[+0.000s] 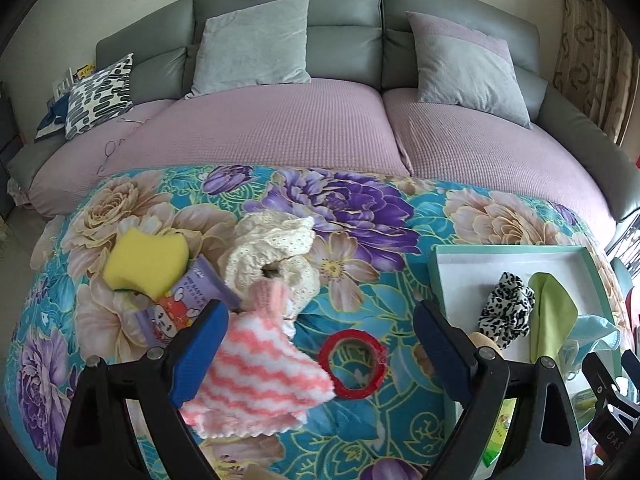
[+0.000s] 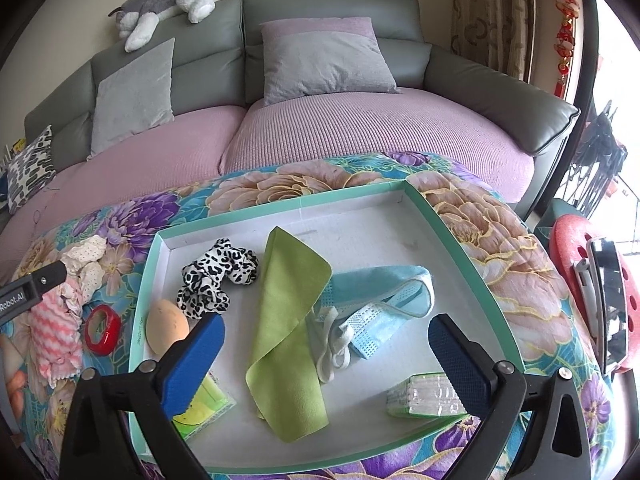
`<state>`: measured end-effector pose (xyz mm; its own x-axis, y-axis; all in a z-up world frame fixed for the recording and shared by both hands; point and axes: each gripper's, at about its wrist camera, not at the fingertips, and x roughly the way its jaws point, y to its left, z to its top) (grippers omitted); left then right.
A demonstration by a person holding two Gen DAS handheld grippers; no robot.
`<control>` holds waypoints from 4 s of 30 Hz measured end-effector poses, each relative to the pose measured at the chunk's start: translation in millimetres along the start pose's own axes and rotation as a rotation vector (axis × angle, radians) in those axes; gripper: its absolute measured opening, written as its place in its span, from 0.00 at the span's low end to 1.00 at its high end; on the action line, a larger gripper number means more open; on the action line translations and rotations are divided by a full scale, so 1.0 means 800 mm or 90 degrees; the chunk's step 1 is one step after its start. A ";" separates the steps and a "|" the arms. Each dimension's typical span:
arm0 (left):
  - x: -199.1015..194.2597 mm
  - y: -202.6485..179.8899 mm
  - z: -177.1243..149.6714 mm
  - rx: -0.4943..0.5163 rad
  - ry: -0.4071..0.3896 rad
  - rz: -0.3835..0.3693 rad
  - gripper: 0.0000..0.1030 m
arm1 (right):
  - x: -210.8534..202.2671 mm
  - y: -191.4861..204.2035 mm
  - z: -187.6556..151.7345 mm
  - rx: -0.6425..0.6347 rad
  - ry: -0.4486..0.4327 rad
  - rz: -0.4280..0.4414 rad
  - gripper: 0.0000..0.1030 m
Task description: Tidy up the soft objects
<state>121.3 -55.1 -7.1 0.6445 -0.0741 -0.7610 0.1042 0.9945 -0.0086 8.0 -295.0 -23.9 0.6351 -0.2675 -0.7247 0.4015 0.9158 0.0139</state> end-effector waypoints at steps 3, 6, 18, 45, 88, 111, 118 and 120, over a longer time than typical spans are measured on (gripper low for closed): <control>-0.004 0.011 0.000 -0.010 -0.005 0.002 0.91 | -0.002 0.007 0.000 -0.001 -0.002 0.002 1.00; -0.009 0.023 0.000 -0.018 -0.008 -0.001 0.91 | -0.008 0.016 0.001 -0.007 -0.008 0.007 1.00; -0.039 0.110 -0.007 -0.096 -0.032 0.036 0.91 | -0.020 0.079 -0.002 -0.042 -0.003 0.070 1.00; -0.006 0.169 -0.048 -0.138 0.030 0.014 0.91 | 0.004 0.234 -0.041 -0.150 0.048 0.201 1.00; 0.019 0.133 -0.049 -0.092 0.103 -0.147 0.17 | 0.014 0.224 -0.041 -0.162 0.055 0.174 1.00; -0.053 0.209 -0.032 -0.181 -0.008 -0.040 0.17 | 0.012 0.261 -0.053 -0.216 0.038 0.185 1.00; -0.046 0.231 -0.037 -0.193 0.009 0.022 0.17 | 0.015 0.290 -0.058 -0.235 0.020 0.206 1.00; -0.044 0.236 -0.039 -0.196 0.011 0.034 0.17 | 0.017 0.300 -0.059 -0.247 0.011 0.204 1.00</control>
<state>94.9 137.9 -2.1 0.6297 -0.0223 -0.7766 -0.1650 0.9729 -0.1617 81.3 -64.8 -63.0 0.6739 0.0475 -0.7373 -0.0887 0.9959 -0.0169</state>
